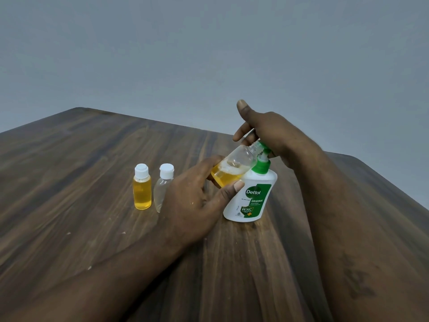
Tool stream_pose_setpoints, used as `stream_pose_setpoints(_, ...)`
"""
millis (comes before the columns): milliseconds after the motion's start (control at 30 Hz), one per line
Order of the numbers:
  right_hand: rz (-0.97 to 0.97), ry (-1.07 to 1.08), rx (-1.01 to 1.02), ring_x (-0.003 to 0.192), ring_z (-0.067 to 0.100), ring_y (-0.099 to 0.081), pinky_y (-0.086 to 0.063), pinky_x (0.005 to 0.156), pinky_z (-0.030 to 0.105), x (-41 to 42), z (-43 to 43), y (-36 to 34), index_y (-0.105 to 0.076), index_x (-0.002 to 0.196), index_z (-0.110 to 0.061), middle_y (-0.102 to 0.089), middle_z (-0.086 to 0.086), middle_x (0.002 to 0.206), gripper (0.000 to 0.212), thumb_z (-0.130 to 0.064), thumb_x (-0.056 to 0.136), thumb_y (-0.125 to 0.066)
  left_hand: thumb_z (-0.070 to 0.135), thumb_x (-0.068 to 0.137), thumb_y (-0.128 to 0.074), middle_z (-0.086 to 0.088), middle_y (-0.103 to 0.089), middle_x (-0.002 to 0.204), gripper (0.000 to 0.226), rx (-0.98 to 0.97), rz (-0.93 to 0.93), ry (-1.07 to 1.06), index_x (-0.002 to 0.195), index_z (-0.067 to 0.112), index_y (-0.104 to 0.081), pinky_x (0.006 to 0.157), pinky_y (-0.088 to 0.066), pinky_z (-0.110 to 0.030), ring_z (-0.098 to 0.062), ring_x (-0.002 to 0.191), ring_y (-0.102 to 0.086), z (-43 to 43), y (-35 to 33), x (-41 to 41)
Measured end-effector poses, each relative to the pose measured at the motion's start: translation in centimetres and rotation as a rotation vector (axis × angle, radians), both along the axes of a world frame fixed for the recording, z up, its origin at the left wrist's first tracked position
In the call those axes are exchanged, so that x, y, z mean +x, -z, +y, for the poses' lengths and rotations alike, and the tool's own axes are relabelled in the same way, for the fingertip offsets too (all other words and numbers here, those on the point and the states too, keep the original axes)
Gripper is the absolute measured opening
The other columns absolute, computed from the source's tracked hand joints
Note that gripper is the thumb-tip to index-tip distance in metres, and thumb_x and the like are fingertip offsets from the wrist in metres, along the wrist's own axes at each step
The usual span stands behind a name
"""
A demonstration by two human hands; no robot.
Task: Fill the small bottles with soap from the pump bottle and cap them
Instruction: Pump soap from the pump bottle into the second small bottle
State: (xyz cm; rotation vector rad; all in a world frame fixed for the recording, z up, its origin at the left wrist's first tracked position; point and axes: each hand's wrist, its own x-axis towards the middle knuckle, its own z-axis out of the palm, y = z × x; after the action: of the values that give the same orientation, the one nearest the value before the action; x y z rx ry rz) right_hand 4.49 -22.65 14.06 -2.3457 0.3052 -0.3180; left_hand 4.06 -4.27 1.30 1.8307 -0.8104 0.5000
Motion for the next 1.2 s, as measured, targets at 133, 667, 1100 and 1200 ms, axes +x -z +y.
stream_pose_setpoints(133,-0.005,0.009,-0.042,0.079,0.019,-0.064,-0.047,0.071,0.035,0.5,0.0,0.6,-0.08,0.085,-0.017,-0.07,0.0,0.088,0.072,-0.074,0.099,-0.039,0.071,0.091,-0.053,0.014,-0.069,0.099,0.068,-0.009,-0.021,-0.025,0.138,0.021,-0.062,0.062,-0.04,-0.005,0.002,0.076,-0.058,0.1,-0.1,-0.1)
stream_pose_setpoints(667,-0.256,0.042,-0.014,0.059,0.009,-0.07,-0.048,0.061,0.027,0.0,0.3,-0.6,-0.078,0.085,-0.018,-0.077,-0.002,0.073,0.065,-0.074,0.096,-0.048,0.068,0.091,-0.055,0.024,-0.054,0.08,0.067,-0.065,-0.063,-0.034,0.136,0.018,-0.065,0.061,-0.038,-0.004,0.006,0.071,-0.056,0.1,-0.3,-0.1)
stream_pose_setpoints(1100,0.015,-0.045,-0.09,0.073,0.013,-0.062,-0.049,0.081,0.036,0.9,0.2,1.0,-0.081,0.087,-0.015,-0.069,-0.009,0.073,0.035,-0.045,0.098,-0.067,0.067,0.094,-0.054,0.025,-0.059,0.083,0.058,-0.027,-0.076,-0.025,0.127,0.022,-0.067,0.057,-0.039,-0.01,0.0,0.074,-0.059,0.4,-0.2,0.0)
stream_pose_setpoints(1200,0.024,-0.04,-0.071,0.073,0.013,-0.063,-0.051,0.083,0.038,0.9,0.2,1.0,-0.081,0.087,-0.015,-0.07,-0.01,0.071,0.033,-0.044,0.096,-0.07,0.064,0.094,-0.057,0.026,-0.059,0.081,0.056,-0.032,-0.072,-0.011,0.128,0.021,-0.067,0.057,-0.04,-0.009,0.002,0.074,-0.06,0.5,-0.1,0.0)
